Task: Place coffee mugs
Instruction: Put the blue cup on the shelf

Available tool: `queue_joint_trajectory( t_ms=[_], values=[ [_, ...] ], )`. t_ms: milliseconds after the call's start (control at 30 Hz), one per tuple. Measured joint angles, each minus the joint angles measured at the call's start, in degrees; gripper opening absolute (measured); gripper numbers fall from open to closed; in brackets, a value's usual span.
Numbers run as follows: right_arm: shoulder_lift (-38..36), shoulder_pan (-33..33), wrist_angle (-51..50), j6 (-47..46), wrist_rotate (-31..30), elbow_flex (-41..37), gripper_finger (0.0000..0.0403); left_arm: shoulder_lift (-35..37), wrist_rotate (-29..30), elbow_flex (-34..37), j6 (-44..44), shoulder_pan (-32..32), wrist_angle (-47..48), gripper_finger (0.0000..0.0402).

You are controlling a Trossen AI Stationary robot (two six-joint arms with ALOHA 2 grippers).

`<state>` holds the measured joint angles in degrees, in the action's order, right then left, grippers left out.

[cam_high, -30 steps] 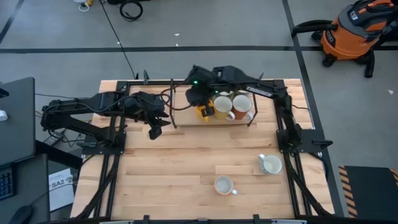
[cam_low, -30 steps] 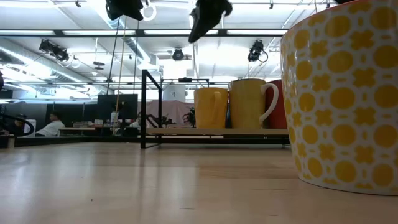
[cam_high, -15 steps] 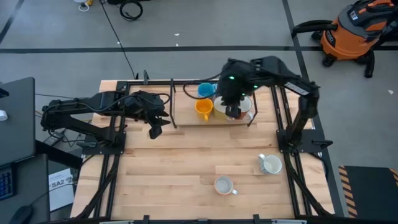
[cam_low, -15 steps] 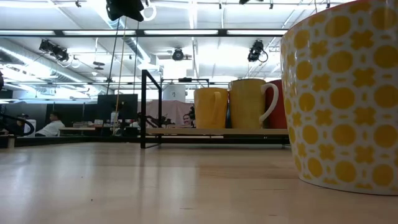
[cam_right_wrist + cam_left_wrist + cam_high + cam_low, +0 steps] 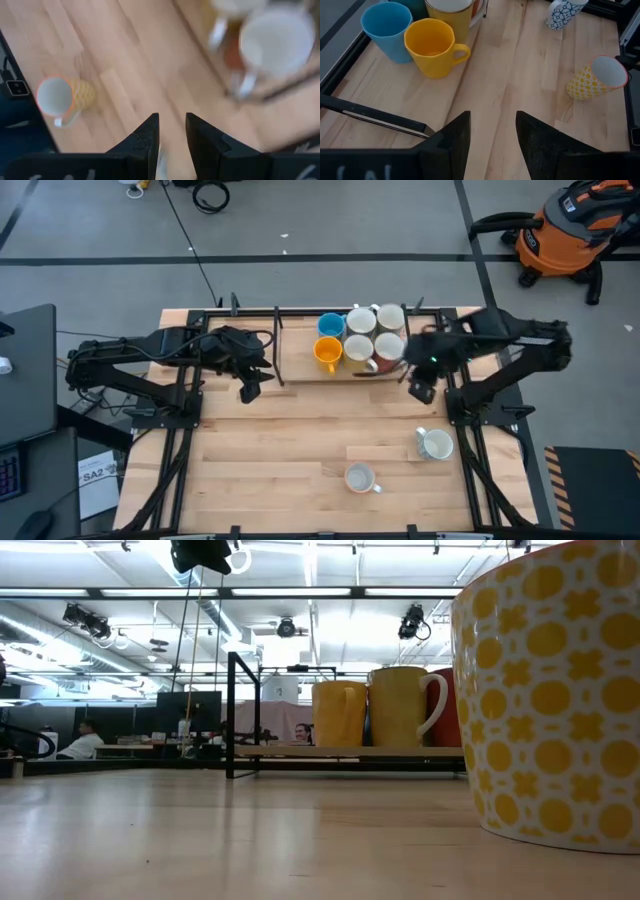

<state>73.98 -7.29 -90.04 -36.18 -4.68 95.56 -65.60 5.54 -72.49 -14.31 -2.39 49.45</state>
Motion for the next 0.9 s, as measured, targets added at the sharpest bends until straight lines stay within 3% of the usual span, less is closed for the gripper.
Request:
queue_joint_trajectory(
  t_ms=[167,300,533,900],
  values=[
    [-9.35,-3.42,0.04,-14.48,4.42,-11.77,0.0102,0.0,0.0,0.0,0.04,0.0,0.0,0.0164],
    [-14.33,-5.82,0.46,-19.68,6.42,-19.05,0.0102,0.0,0.0,0.0,0.03,0.0,-0.02,0.0164],
    [-17.6,-8.41,1.76,-20.8,11.62,-27.9,0.0102,0.0,0.0,0.0,0.07,0.0,0.01,0.0164],
    [-17.3,-13.4,10.55,-16.72,11.85,-39.53,0.0102,0.0,0.46,0.0,-0.05,0.0,-0.02,0.0164]
  ],
)
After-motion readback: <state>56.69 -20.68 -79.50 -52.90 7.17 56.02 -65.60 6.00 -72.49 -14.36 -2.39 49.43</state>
